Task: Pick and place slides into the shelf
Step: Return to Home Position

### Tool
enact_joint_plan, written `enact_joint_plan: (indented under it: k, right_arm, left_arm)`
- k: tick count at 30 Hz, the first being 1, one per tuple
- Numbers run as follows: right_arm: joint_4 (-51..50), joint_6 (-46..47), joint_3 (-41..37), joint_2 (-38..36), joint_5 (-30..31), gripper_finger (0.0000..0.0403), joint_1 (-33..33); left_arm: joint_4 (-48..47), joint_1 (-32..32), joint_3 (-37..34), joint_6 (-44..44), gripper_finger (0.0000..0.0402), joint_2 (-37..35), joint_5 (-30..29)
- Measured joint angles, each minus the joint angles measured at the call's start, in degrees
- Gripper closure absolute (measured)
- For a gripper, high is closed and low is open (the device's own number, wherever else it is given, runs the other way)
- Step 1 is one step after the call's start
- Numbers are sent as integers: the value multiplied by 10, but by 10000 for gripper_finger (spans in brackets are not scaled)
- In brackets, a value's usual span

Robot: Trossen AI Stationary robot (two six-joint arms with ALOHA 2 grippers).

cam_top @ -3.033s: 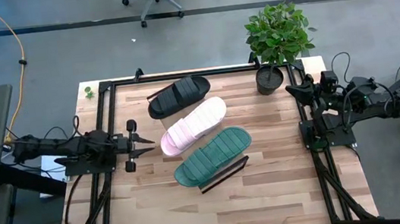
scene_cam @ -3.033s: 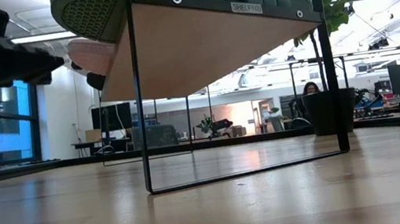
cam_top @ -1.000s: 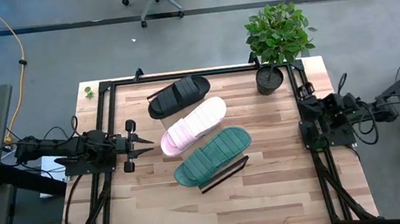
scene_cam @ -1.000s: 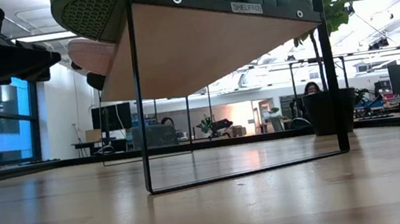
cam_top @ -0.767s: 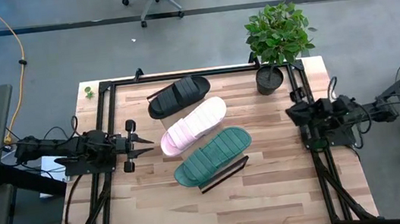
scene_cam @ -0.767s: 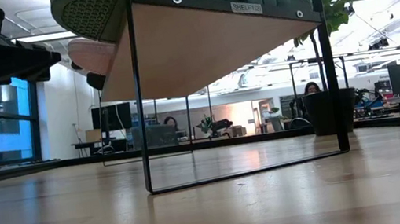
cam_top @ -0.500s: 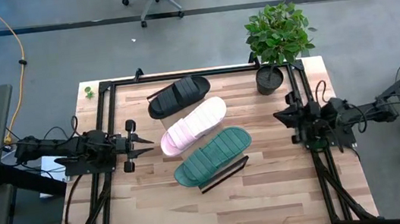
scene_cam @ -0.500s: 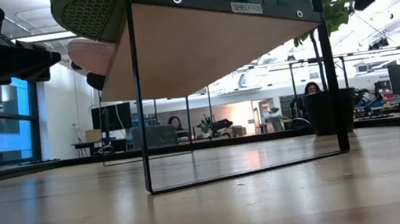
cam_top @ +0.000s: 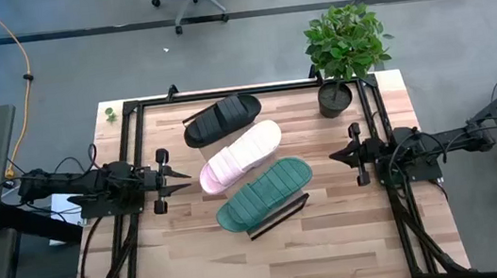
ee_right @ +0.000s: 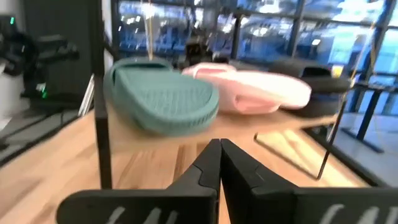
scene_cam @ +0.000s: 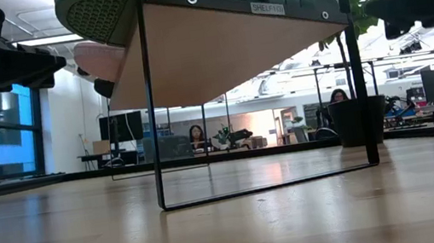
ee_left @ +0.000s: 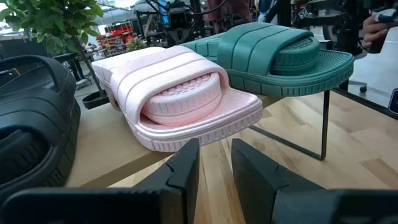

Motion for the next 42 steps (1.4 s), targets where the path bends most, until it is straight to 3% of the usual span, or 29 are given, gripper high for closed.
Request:
enact_joint_plan:
  k: [18, 42]
  right_arm:
    - [-8, 51, 0, 4, -11, 403, -44]
    - [-8, 64, 0, 5, -17, 402, -45]
  left_arm:
    - [0, 0, 0, 0, 318, 0, 0]
    - [0, 0, 0, 0, 318, 0, 0]
